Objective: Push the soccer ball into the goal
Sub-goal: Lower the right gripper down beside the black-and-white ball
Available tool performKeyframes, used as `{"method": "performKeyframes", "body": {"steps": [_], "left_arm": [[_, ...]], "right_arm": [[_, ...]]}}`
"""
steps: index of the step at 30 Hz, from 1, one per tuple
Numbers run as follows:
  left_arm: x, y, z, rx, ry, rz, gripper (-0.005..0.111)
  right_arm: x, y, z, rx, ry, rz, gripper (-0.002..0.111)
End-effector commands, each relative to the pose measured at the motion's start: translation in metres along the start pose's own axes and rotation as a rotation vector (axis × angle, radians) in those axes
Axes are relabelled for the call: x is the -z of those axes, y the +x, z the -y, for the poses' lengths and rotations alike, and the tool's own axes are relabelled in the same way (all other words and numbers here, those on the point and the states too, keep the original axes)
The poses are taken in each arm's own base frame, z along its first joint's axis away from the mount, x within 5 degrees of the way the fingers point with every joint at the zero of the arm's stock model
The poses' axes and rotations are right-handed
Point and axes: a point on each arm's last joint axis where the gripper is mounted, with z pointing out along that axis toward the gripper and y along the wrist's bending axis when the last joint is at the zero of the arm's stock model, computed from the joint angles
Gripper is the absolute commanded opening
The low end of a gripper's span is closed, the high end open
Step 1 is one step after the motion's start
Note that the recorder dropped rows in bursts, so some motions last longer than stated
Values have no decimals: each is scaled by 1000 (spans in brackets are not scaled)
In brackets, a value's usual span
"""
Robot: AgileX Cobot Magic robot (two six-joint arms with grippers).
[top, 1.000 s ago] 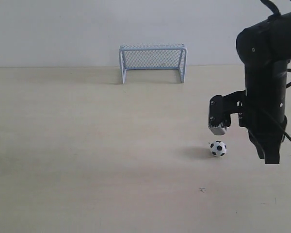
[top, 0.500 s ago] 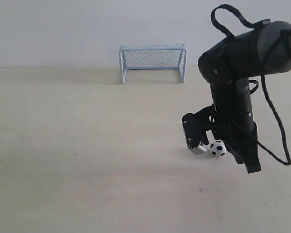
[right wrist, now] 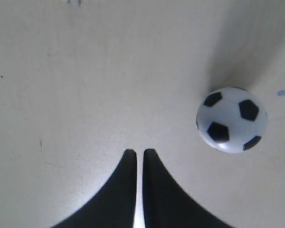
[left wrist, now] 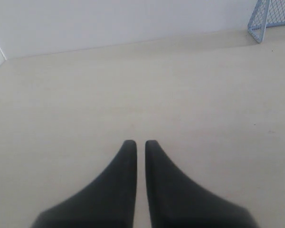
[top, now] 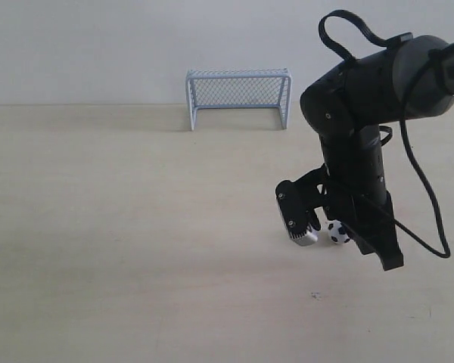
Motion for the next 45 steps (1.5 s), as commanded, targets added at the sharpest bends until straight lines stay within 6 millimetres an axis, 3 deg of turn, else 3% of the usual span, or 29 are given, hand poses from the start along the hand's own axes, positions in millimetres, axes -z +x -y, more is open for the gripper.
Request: {"method": "performKeyframes", "body": {"steps": [1, 45], "left_arm": [[0, -2, 0, 7, 8, 5, 6], [0, -2, 0, 7, 8, 5, 6]], "right_arm": [[1, -3, 4, 21, 47, 20, 0], [1, -4, 4, -6, 41, 31, 0]]}}
